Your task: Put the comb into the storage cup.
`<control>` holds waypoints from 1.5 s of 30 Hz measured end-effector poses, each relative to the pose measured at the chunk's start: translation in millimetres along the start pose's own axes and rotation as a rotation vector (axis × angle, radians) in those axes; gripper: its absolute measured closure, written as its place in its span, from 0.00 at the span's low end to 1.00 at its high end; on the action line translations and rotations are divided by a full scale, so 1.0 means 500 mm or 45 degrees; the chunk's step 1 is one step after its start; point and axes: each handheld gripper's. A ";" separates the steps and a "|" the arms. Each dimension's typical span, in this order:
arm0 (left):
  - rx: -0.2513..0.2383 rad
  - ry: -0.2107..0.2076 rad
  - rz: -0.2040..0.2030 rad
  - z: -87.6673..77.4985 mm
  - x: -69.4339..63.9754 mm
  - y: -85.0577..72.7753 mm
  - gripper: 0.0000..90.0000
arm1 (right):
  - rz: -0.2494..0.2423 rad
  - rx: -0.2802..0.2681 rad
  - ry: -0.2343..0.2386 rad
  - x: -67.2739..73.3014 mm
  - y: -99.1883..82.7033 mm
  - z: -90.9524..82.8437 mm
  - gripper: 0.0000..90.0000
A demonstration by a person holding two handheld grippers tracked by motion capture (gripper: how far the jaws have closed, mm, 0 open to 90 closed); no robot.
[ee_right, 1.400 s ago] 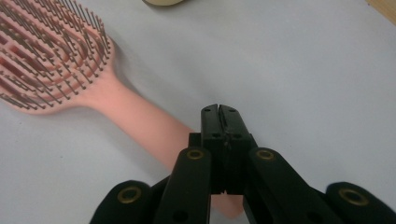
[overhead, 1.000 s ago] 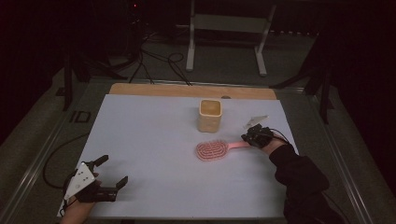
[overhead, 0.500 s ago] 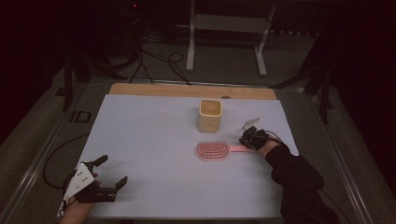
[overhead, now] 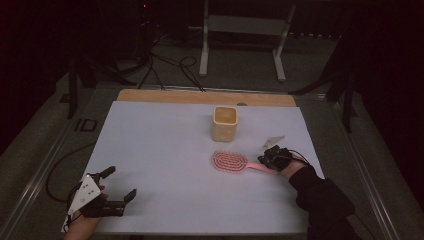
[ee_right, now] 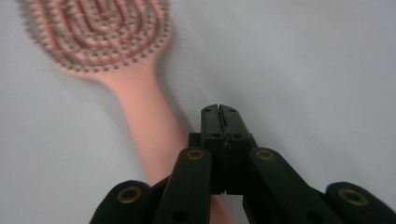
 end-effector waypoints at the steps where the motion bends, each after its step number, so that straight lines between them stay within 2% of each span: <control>1: -0.001 0.000 -0.001 0.000 0.000 0.000 0.00 | 0.003 0.000 0.002 0.004 -0.001 -0.002 1.00; 8: -0.002 0.000 -0.001 -0.001 0.000 0.000 0.00 | -0.001 -0.018 0.028 0.028 -0.014 -0.022 1.00; 9: -0.002 -0.001 0.000 -0.001 0.000 0.000 0.00 | 0.001 -0.027 0.035 0.040 -0.020 -0.028 1.00; 13: -0.001 0.000 0.001 0.000 -0.001 0.000 0.00 | 0.003 -0.031 0.033 0.057 -0.026 -0.037 1.00; 24: -0.006 0.001 -0.002 -0.002 0.000 0.001 0.00 | 0.027 -0.046 0.060 0.091 -0.036 -0.052 1.00; 45: -0.006 0.001 -0.002 -0.002 0.000 0.001 0.00 | -0.021 -0.036 0.100 0.160 -0.036 -0.074 1.00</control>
Point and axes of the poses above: each handheld gripper's, and its own axes: z roughly forward along the jaws, y roughly out of its top, x roughly to its left, and after that the axes turned 5 degrees about -y, right-handed
